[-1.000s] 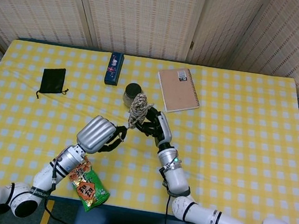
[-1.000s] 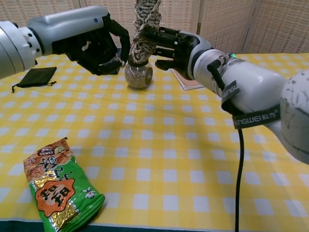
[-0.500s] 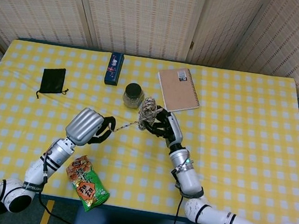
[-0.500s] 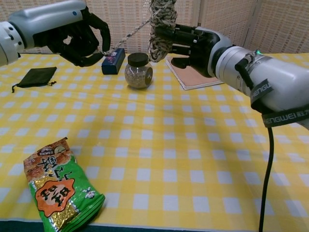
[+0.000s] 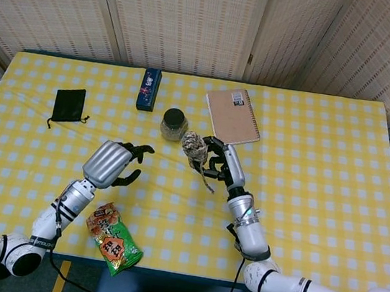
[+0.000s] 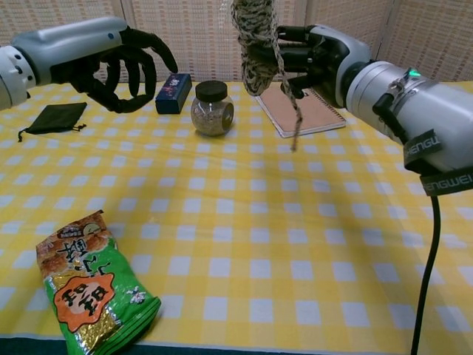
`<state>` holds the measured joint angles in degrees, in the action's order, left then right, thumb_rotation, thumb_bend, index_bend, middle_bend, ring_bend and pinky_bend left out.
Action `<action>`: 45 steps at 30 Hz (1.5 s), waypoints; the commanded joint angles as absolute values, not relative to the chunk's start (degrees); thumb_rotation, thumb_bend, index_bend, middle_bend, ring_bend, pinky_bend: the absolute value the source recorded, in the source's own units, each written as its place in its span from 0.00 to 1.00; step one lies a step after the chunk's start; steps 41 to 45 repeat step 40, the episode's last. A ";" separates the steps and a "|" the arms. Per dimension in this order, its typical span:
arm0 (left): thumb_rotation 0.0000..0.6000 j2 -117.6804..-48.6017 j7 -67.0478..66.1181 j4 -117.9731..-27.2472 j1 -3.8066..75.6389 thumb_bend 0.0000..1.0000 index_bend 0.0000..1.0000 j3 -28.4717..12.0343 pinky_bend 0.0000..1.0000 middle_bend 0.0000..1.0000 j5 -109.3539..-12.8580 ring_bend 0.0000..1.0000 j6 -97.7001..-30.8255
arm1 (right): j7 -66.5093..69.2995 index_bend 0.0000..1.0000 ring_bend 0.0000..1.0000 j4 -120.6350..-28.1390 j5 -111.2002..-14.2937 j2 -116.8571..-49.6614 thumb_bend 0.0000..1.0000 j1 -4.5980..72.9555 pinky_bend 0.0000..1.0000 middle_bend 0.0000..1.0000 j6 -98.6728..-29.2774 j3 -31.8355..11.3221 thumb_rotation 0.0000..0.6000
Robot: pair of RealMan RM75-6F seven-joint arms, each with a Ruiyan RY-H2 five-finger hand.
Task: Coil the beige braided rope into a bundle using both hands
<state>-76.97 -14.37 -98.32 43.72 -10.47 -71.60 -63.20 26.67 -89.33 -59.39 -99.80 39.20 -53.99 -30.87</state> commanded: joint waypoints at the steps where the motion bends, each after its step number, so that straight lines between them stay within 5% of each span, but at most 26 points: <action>1: 1.00 -77.21 -13.86 -97.74 43.13 0.43 0.21 -10.13 0.49 0.37 -71.90 0.35 -63.48 | 22.19 1.00 0.95 -89.71 -59.26 -100.06 0.41 39.34 0.88 0.87 -58.41 -30.31 1.00; 19: 1.00 -77.35 -14.95 -86.77 34.05 0.42 0.21 -7.96 0.36 0.31 -72.22 0.29 -73.88 | 15.26 1.00 0.95 -93.67 -56.42 -94.67 0.41 37.85 0.88 0.87 -59.59 -27.93 1.00; 45: 1.00 -73.19 -8.86 -83.26 14.74 0.42 0.20 -0.69 0.24 0.23 -77.49 0.22 -90.77 | 15.45 1.00 0.95 -97.28 -53.25 -89.55 0.41 35.80 0.88 0.87 -58.47 -26.85 1.00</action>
